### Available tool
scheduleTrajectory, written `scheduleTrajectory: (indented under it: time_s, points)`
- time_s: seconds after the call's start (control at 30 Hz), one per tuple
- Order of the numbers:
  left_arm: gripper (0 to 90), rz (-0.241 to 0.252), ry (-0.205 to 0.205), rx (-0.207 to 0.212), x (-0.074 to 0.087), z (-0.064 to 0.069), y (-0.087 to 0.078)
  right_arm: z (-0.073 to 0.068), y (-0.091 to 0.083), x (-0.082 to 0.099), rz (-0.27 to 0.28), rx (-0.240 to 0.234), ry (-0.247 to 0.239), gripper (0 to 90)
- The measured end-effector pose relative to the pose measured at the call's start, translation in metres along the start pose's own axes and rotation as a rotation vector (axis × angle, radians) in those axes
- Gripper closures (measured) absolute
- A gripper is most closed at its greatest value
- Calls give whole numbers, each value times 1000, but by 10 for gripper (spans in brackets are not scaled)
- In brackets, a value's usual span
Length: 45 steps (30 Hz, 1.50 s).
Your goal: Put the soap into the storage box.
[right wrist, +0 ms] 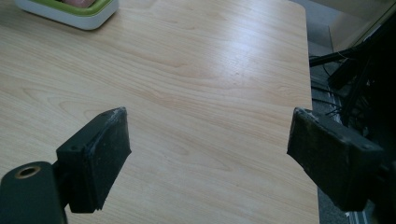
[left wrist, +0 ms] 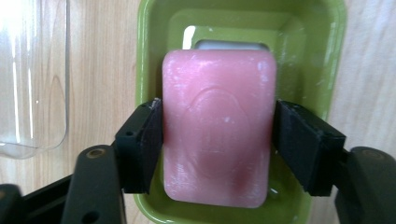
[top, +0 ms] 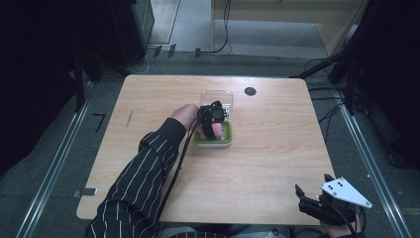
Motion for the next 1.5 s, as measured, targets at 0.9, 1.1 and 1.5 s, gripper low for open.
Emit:
scheduleTrajectory:
  time_s: [0.9,1.1,1.5]
  points:
    - [0,-13,-263,6,28,13,-20,-5,7,-9,23,-31,-15,135]
    - [0,-17,-321,-13,39,21,-25,-8,10,-12,27,-41,-24,135]
    - [0,-45,-481,-15,73,38,-32,-13,16,-19,38,-65,-43,135]
Point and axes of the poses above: each handheld gripper's, and its own axes: y roughly forward along the jaws, x roughly out of its underside, z roughly to its right, the point moved 8 cm from there along y, roughly forward along the jaws, and after that the axes turned 5 degrees about -y, right-handed, at the moved point
